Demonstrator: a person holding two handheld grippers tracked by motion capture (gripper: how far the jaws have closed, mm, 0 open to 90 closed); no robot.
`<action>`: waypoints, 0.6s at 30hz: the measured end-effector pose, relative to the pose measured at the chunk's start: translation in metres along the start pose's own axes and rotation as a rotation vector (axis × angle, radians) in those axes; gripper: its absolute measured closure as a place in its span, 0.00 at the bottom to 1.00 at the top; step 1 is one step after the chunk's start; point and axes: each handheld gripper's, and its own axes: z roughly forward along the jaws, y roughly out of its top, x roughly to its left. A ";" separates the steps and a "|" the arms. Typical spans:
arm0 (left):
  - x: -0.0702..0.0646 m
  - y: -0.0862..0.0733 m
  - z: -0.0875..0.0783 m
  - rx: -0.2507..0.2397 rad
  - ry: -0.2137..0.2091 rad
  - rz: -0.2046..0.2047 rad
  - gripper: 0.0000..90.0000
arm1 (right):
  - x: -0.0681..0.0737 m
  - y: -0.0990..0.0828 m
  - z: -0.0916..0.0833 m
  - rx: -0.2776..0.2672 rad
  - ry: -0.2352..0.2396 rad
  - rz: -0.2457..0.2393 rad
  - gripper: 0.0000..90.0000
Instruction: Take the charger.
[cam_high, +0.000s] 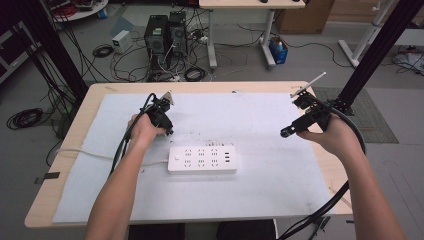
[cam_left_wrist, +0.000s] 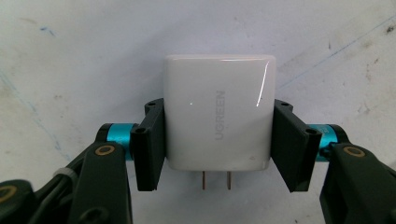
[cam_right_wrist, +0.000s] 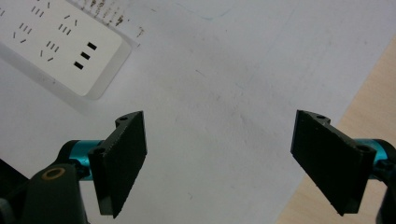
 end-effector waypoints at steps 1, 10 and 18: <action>-0.001 -0.001 -0.003 -0.020 -0.012 -0.012 0.47 | 0.000 0.000 0.000 0.002 -0.003 0.002 0.20; -0.014 -0.022 -0.095 -0.156 -0.078 0.144 0.47 | 0.004 0.011 -0.003 0.018 0.005 0.093 0.20; -0.029 -0.039 -0.147 -0.191 -0.076 0.215 0.47 | 0.011 0.022 -0.002 0.043 0.016 0.110 0.20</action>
